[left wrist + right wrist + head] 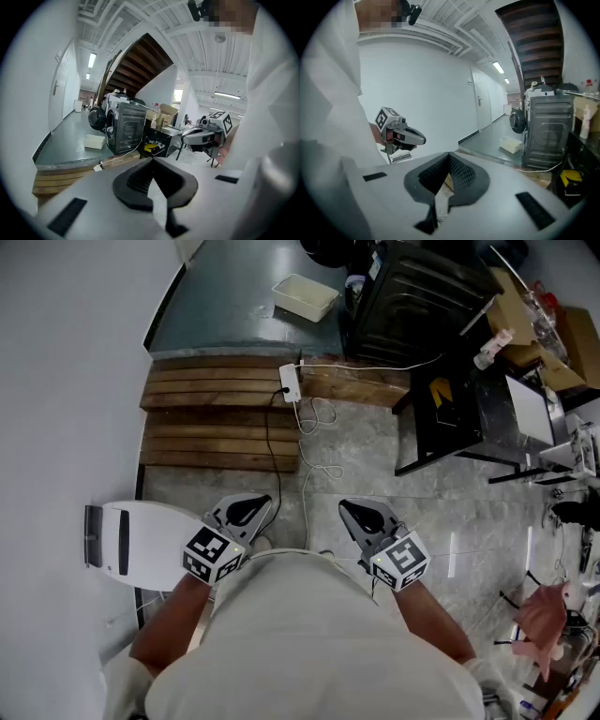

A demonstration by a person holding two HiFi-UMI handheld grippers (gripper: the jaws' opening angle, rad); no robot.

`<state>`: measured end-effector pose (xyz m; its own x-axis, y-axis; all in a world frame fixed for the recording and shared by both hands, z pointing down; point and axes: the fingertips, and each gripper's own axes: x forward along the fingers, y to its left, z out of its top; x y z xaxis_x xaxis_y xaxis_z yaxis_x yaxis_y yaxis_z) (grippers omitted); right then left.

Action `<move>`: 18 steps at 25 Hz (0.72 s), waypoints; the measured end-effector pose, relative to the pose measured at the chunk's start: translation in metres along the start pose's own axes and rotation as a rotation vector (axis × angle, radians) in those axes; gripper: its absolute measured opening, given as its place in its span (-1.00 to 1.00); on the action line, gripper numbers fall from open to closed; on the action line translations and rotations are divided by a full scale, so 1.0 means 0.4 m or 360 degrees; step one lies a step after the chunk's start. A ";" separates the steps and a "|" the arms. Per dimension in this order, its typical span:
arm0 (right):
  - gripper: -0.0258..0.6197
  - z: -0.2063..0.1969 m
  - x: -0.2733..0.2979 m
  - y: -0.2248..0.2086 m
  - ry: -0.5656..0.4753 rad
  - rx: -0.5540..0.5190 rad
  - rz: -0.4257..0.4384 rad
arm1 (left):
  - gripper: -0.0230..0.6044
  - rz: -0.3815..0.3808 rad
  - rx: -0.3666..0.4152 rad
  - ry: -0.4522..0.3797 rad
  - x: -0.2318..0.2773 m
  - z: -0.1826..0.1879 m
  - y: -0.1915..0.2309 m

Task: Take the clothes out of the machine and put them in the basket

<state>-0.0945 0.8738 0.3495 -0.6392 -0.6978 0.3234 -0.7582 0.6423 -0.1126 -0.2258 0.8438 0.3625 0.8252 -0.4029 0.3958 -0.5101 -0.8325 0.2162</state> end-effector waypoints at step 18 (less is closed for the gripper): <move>-0.78 0.024 0.165 0.134 0.0008 0.0019 0.0038 | -0.54 0.0116 -0.0071 -0.0083 -0.163 -0.035 0.169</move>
<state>-0.1786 0.8591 0.3557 -0.6563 -0.6808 0.3252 -0.7444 0.6547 -0.1315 -0.3174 0.8190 0.3639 0.7965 -0.4821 0.3650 -0.5786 -0.7829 0.2286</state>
